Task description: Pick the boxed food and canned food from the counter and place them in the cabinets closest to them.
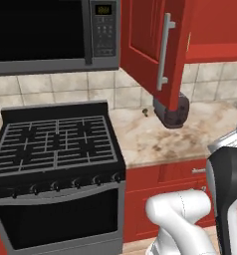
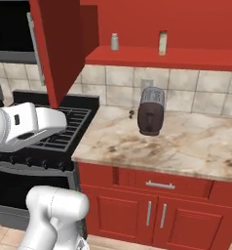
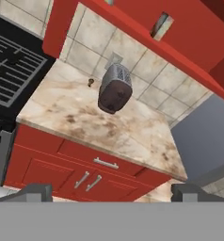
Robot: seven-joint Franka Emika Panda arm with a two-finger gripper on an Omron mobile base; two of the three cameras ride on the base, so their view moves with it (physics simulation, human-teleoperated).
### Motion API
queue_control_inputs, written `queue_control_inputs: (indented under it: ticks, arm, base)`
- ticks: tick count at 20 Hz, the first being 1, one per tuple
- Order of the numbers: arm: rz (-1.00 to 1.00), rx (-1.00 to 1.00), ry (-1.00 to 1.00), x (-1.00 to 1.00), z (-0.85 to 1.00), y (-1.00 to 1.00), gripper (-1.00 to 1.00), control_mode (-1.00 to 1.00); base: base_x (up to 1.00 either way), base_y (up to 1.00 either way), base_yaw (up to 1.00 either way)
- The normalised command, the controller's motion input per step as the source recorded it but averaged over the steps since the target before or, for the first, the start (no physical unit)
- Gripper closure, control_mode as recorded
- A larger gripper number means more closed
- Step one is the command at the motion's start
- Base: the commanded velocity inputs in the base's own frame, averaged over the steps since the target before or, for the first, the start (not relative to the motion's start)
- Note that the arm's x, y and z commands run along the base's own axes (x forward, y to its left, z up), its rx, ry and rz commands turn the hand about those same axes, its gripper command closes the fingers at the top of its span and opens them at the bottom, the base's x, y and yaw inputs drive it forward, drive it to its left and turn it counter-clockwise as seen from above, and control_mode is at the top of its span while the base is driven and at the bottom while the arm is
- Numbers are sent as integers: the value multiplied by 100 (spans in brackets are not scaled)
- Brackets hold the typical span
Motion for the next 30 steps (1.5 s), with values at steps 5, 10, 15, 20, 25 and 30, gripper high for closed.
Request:
queue_control_inputs:
  ticks: [5,10,15,20,25,30]
  arm:
    - [0,0,0,0,0,0,-100,100]
    - [0,0,0,0,0,0,-100,100]
    - [0,0,0,0,0,0,-100,100]
    - [0,0,0,0,0,0,-100,100]
    - [0,0,0,0,0,0,-100,100]
    - [0,0,0,0,0,0,-100,100]
  base:
    - [-24,75,0]
    - [-21,75,0]
    - [-21,75,0]
    - [-20,76,0]
    - [-21,74,0]
    - [-21,74,0]
